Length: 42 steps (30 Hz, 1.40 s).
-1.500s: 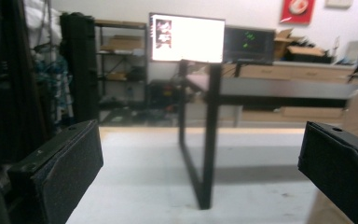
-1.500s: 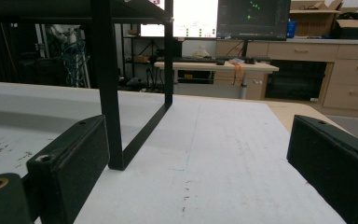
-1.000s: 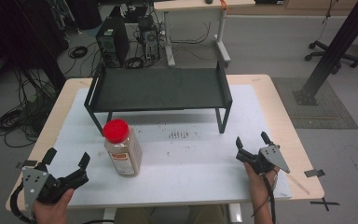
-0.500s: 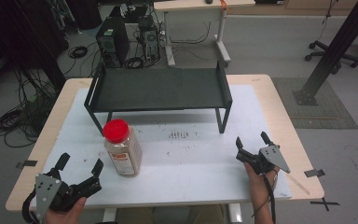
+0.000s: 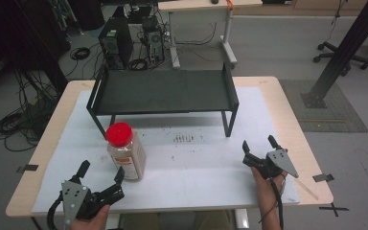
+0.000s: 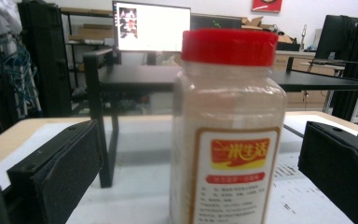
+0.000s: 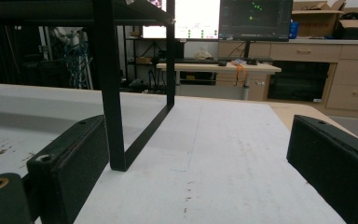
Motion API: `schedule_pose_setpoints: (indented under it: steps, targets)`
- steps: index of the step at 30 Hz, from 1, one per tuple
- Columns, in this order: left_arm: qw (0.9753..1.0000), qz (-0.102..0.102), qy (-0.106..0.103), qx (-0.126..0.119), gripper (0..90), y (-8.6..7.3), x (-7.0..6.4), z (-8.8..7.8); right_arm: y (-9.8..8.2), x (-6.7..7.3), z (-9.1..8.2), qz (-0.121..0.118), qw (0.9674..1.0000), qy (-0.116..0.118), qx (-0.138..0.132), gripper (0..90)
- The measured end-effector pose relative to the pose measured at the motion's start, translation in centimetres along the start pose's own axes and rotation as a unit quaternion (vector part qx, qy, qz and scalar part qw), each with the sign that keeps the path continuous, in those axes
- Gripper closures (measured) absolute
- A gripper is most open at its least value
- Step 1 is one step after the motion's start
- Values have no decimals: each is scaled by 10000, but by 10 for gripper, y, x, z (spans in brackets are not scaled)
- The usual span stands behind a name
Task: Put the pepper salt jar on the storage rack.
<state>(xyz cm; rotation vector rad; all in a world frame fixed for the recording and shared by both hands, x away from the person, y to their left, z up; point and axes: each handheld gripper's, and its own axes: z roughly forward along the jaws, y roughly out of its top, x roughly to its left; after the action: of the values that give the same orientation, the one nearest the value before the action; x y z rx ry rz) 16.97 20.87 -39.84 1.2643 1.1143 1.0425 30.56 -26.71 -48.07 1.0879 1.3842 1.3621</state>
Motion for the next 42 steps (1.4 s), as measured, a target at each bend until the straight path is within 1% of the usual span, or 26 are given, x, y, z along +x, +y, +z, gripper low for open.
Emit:
schedule_pose_setpoints:
  steps: [3,12,17,21,26,29,35,42]
  targets:
    - [9999,87,81,64,2,-3,-5,2,0,0,0,0,10000,0,-2,59]
    - [9996,155,142,179,2,-8,-14,6,0,0,0,15,10000,6,-5,60]
    - [9994,160,196,246,2,-11,-18,8,0,0,0,16,10000,10,-16,60]
    - [9992,134,191,319,2,-15,-21,11,0,0,0,20,10000,12,-18,59]
    - [9992,112,201,336,2,-20,-26,15,0,0,0,24,10000,13,-21,59]
    - [9990,150,217,364,2,-23,-29,18,0,0,0,29,10000,13,-27,60]
    - [9986,127,263,433,2,-28,-31,23,0,0,0,31,10000,24,-34,60]
    - [9983,168,317,470,2,-33,-32,27,0,0,-1,31,10000,32,-37,60]
